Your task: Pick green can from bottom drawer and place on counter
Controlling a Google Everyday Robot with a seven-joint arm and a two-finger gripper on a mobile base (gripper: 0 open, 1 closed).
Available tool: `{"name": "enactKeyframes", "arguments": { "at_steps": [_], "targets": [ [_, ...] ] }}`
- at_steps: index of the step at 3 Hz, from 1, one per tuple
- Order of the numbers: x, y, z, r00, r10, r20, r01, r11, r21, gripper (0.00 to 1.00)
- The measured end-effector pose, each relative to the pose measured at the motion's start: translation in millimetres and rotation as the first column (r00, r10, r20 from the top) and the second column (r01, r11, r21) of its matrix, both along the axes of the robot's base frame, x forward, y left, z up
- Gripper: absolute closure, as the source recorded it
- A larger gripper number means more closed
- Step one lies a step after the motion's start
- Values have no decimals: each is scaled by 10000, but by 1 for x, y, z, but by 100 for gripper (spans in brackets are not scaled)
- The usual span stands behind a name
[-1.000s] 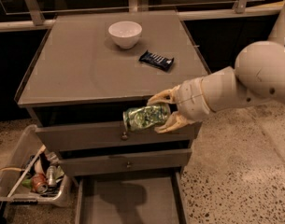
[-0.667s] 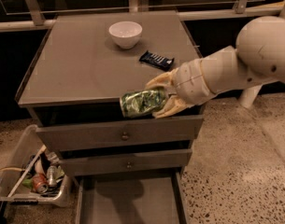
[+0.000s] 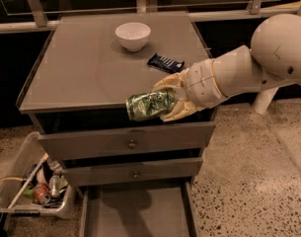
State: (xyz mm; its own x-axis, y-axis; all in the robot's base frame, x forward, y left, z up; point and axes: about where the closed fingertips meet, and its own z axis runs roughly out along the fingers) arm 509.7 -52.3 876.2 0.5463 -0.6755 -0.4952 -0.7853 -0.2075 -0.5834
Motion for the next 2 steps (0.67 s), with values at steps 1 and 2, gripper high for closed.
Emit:
{"name": "enactKeyframes", "arguments": {
  "at_steps": [1,2],
  "targets": [
    [24,11,13,9994,16,332,-29,9993,386,100],
    [69,22,35,9960,-657,601,579,9906,1242,100]
  ]
}}
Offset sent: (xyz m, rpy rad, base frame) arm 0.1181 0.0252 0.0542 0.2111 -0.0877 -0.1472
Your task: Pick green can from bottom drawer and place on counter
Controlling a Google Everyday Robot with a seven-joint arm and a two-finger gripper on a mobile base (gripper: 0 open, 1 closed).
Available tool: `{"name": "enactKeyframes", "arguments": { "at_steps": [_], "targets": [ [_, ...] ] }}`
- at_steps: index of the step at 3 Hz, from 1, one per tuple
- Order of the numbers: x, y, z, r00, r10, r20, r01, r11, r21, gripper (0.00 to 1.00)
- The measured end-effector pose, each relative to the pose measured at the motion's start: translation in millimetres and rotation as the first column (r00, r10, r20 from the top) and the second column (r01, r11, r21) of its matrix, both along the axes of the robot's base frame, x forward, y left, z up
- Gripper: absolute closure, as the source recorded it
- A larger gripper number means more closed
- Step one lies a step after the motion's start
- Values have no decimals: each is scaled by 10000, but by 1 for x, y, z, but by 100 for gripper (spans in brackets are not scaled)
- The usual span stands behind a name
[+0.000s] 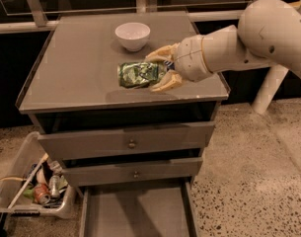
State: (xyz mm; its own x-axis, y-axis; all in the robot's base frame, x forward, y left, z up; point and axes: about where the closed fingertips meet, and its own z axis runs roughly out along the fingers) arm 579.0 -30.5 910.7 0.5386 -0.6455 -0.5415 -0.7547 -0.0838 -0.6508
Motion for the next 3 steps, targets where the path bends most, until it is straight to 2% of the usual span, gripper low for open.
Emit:
{"name": "enactKeyframes", "arguments": {
  "at_steps": [1,2,3],
  "targets": [
    [0,0,0,10000,0,0,0,10000,1,100],
    [7,9,5,10000,-84,-51,87,9983,578,100],
    [31,22,9,9997,-264,-2,263,9970,731,100]
  ]
}}
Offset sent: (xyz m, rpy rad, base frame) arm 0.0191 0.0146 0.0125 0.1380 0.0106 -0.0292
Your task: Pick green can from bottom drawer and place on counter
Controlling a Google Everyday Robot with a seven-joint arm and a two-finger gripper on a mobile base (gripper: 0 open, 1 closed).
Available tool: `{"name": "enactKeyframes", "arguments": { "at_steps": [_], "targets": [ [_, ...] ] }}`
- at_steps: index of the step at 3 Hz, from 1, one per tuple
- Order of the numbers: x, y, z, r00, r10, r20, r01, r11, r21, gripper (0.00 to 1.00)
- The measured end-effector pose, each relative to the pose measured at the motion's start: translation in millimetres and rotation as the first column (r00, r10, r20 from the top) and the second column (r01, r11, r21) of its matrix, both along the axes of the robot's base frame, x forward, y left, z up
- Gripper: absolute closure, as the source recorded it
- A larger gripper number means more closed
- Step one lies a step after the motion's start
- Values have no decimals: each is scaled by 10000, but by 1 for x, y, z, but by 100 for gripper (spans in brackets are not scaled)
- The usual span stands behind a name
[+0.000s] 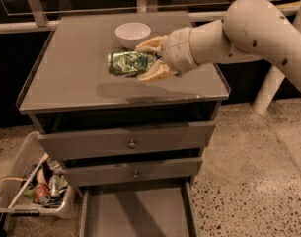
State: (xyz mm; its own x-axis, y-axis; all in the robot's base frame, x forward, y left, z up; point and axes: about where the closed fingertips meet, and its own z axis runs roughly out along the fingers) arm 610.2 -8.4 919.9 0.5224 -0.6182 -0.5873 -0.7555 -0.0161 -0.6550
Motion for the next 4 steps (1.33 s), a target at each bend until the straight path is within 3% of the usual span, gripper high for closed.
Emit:
{"name": "enactKeyframes", "arguments": {
  "at_steps": [1,2,3,4],
  "targets": [
    [28,11,-8,9987,-264,-437,282,9987,424,100],
    [44,18,-30,9911,-466,-1245,595,9930,1021,100],
    [60,20,-52,9761,-1002,-1926,1270,9831,1321,100],
    [79,16,-57,9593,-1680,-2271,2059,9662,1550,100]
  ]
}}
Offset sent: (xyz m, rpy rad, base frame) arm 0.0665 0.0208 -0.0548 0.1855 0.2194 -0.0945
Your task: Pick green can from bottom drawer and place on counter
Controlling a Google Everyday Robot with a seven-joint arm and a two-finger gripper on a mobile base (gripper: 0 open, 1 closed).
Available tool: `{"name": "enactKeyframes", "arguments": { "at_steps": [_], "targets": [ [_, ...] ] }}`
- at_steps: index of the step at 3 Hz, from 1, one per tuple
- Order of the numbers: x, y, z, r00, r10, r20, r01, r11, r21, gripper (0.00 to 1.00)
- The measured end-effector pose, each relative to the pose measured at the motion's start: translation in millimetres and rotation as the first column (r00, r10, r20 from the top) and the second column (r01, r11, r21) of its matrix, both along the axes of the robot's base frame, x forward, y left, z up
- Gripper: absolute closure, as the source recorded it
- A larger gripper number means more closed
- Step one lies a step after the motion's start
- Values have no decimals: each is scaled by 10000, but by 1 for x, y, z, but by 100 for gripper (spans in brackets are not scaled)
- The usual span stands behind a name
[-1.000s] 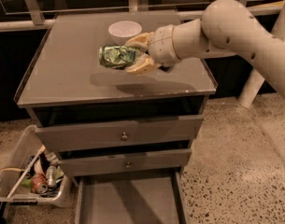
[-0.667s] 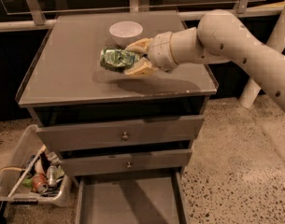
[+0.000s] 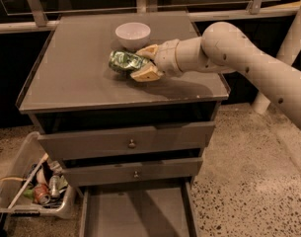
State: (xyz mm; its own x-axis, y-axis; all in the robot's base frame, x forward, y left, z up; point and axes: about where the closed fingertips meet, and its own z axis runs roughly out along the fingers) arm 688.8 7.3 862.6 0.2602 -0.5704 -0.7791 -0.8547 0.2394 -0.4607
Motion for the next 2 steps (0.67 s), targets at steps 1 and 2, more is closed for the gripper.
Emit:
{"name": "enactKeyframes", "arguments": {
  "at_steps": [1,2],
  "targets": [
    [30,16,24,9983,-567,159,567,9984,13,100],
    [30,17,24,9983,-563,143,563,9984,12,100]
  ]
}}
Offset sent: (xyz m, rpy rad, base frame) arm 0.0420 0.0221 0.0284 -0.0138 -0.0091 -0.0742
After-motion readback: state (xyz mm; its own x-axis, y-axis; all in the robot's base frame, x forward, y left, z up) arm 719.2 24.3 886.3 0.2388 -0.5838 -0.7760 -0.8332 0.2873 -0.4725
